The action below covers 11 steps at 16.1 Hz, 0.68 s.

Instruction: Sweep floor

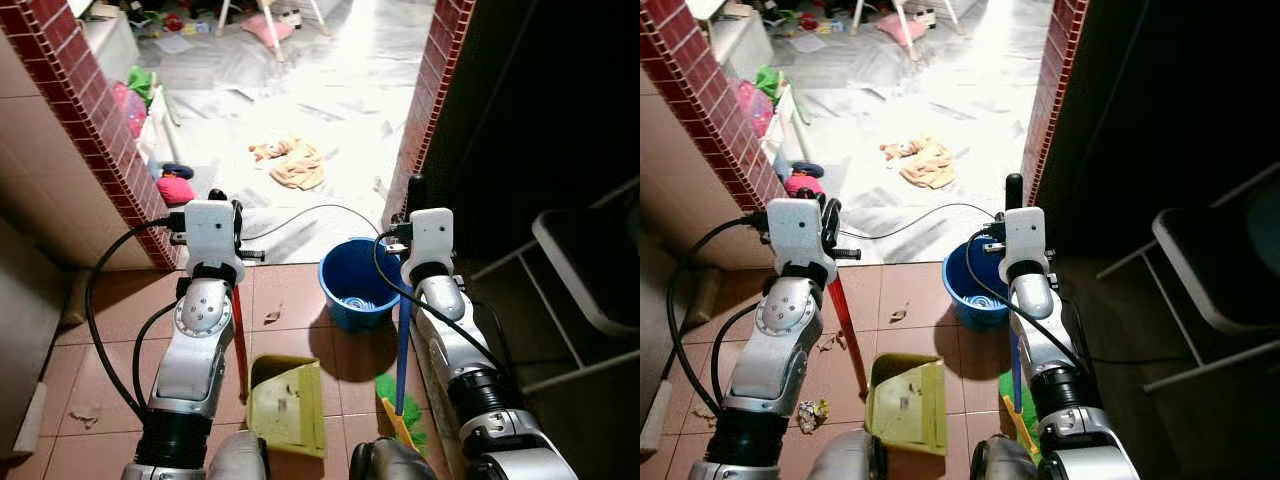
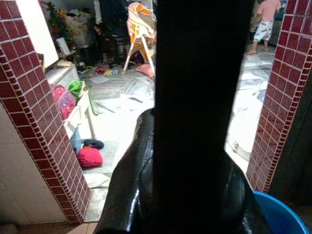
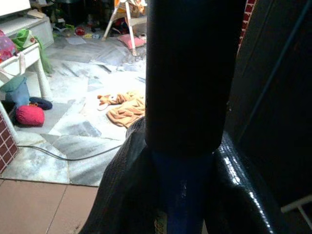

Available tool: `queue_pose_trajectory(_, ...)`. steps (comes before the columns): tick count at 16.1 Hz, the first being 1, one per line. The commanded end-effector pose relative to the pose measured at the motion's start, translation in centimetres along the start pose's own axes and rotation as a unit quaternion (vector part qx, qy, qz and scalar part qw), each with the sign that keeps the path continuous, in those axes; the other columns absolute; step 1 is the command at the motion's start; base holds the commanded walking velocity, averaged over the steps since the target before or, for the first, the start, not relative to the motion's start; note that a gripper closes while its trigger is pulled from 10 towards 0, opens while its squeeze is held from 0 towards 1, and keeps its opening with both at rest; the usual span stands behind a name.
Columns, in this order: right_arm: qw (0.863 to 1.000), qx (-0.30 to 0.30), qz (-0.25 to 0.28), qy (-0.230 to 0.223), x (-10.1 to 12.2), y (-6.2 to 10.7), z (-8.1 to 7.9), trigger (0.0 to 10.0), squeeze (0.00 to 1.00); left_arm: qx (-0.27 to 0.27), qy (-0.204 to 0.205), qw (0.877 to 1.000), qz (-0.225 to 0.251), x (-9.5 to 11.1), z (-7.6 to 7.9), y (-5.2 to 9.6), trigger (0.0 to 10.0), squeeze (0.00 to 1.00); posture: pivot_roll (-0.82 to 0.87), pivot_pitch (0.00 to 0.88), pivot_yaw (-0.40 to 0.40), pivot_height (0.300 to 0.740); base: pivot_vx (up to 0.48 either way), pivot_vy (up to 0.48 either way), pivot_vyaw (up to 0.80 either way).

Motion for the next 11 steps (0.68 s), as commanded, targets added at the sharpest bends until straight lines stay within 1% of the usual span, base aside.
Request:
queue_pose_trajectory(1,1.000,-0.006,0.004,-0.006,0.4,-0.2,0.2,10.0,0.00,0.003,-0.003,1.000,0.025,1.5,-0.3,-0.3,10.0,0.00,0.00,0.067,0.000,0.740,0.000,0.000,0.00)
queue_pose_trajectory(2,0.999,-0.027,0.026,-0.008,1.1,-0.2,1.1,10.0,0.00,0.003,-0.004,1.000,0.022,1.3,-0.3,-0.2,10.0,0.00,0.00,0.067,0.000,0.740,-0.244,0.000,0.00)
queue_pose_trajectory(5,0.998,-0.046,0.051,-0.015,2.5,-0.3,2.1,10.0,0.00,0.001,-0.005,1.000,0.019,1.1,-0.3,0.0,10.0,0.00,0.00,0.060,0.001,0.740,-0.270,0.000,0.00)
queue_pose_trajectory(9,0.997,-0.045,0.063,-0.020,3.6,-0.9,2.3,10.0,0.00,0.000,-0.003,1.000,0.020,1.3,-0.1,-0.3,10.0,0.00,0.00,0.064,0.002,0.740,-0.290,0.000,0.00)
queue_pose_trajectory(11,0.997,-0.047,0.061,-0.020,3.6,-1.0,2.3,10.0,0.00,0.003,-0.001,1.000,0.021,1.4,-0.2,-0.4,10.0,0.00,0.00,0.067,0.002,0.740,-0.287,0.000,0.00)
Point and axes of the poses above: a point about 5 cm out from each wrist's last joint towards the gripper, its own y axis pointing back from the gripper into the wrist, its own x axis along the axis of the wrist's last joint, z = x × y, the point moved 5 cm from there along -y, pointing out of the wrist towards the gripper, and after that the axes turned 9 degrees about -y, right-handed, at the moved point
